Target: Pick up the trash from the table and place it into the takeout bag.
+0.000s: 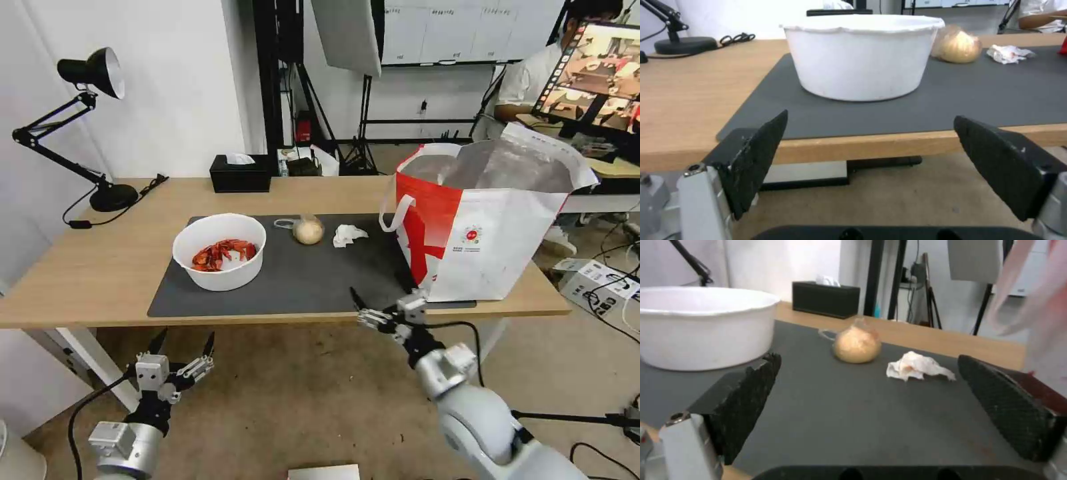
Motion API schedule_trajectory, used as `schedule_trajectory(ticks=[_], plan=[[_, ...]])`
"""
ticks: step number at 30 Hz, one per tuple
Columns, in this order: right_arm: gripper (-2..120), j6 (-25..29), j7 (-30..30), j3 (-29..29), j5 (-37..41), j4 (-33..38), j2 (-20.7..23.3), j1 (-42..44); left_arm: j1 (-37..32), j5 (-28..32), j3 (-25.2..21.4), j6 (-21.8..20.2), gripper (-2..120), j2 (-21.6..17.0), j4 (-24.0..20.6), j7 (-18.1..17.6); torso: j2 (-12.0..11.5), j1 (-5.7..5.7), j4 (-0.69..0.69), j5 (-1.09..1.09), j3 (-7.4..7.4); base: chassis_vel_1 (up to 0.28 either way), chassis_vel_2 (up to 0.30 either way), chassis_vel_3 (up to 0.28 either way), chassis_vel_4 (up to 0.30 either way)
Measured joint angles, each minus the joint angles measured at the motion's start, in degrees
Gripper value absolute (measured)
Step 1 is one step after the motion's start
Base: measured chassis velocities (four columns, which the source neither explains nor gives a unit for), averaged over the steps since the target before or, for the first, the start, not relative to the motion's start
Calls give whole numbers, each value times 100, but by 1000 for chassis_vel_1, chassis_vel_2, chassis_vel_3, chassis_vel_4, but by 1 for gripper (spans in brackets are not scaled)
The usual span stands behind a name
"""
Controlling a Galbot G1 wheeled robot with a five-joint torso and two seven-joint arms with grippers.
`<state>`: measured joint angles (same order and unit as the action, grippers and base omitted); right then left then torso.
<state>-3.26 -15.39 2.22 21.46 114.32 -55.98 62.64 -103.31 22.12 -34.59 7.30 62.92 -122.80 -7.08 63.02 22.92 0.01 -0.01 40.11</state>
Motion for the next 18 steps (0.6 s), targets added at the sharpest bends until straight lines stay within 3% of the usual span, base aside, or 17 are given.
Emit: schedule_trajectory(ticks=[6,9,18], plan=[[100,-637,-914,663,213,-378,-235,-877,-39,0,-33,-19,100,-1,-15,-9,0,0,0,0,0,0,0,0,0],[100,-1046,-1580,983,861,-587,-422,-1412,-52,0,-40,-26,100,-3,-30,-15,0,0,0,-1,0,0,0,0,0],[100,-1427,-2503,1327,1593,-1169,-813,-2394,-53,2,-29,-33,100,5,-9,-17,0,0,-1,0,0,0,0,0,0]])
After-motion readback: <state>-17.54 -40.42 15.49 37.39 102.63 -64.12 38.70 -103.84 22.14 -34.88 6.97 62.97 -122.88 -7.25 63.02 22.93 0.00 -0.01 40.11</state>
